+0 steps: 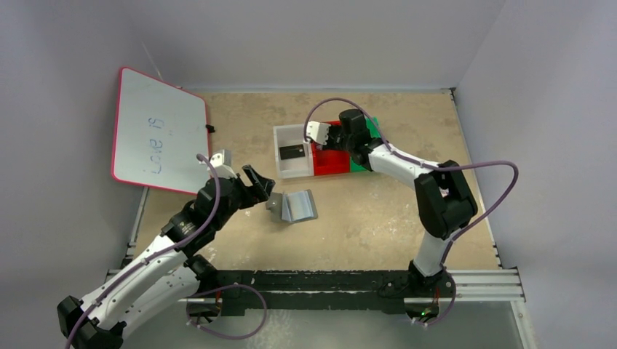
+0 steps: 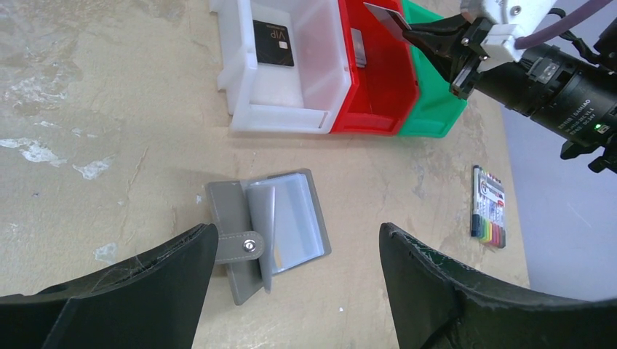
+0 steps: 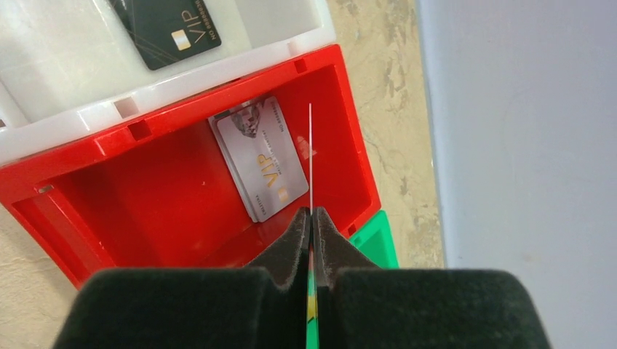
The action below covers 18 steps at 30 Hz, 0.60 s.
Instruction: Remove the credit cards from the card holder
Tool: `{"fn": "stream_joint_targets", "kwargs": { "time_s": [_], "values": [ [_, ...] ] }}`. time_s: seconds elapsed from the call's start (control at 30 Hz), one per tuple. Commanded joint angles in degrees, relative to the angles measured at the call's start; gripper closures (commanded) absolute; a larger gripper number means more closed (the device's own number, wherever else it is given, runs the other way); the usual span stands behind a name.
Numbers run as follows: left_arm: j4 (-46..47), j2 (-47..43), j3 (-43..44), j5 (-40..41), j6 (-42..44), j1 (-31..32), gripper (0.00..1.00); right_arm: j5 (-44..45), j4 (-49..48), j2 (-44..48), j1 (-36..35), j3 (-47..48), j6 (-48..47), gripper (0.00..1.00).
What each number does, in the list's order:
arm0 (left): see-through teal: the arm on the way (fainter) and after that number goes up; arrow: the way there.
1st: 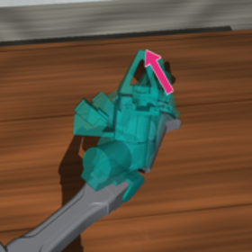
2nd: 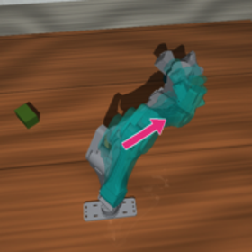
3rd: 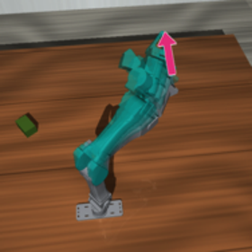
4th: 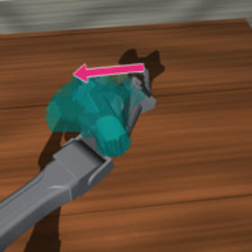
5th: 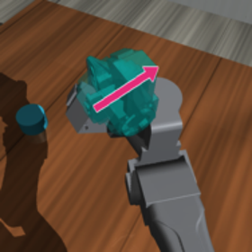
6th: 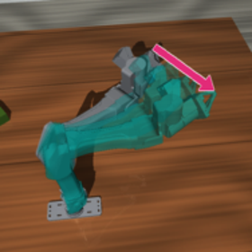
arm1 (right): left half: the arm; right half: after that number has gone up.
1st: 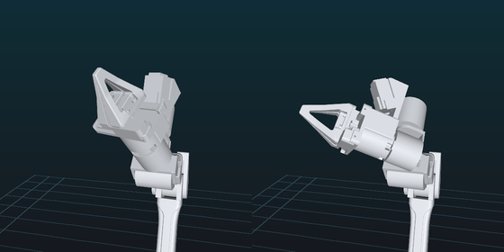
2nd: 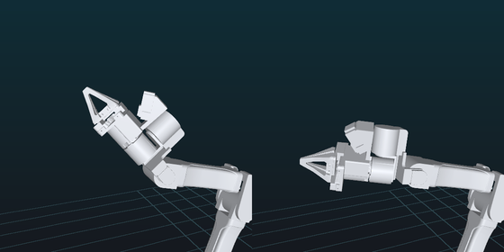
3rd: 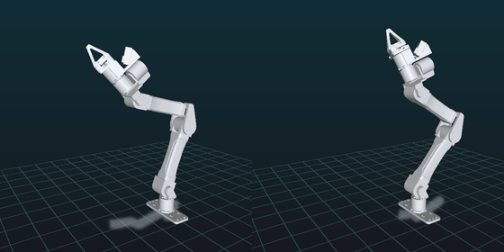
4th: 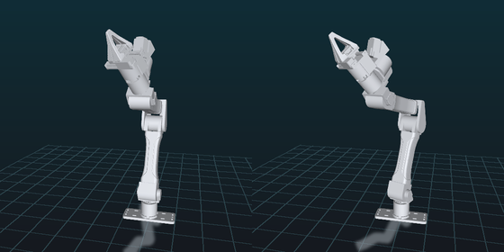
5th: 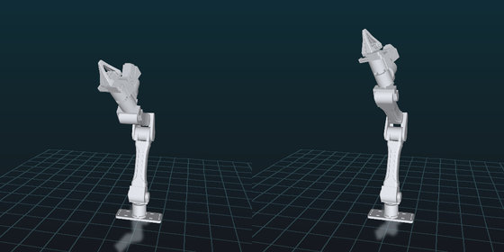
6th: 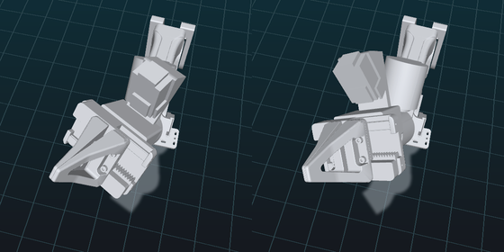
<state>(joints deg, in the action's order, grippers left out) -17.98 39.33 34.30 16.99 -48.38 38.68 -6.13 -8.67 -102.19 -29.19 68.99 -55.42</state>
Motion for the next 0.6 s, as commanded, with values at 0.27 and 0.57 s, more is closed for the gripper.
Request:
{"fn": "stream_joint_targets", "kwargs": {
  "time_s": [0.27, 0.57],
  "values": [
    [0.75, -0.61, 2.35, 1.29, 1.14, -0.25, 0.19, 0.33, 1.95, -6.06, 0.16, 6.12, -6.61, 1.00],
    [-0.02, -1.35, 2.57, 1.97, 1.18, -0.18, 0.19, 1.49, 1.12, -10.27, 0.17, 8.87, -10.04, 1.00]
  ]
}}
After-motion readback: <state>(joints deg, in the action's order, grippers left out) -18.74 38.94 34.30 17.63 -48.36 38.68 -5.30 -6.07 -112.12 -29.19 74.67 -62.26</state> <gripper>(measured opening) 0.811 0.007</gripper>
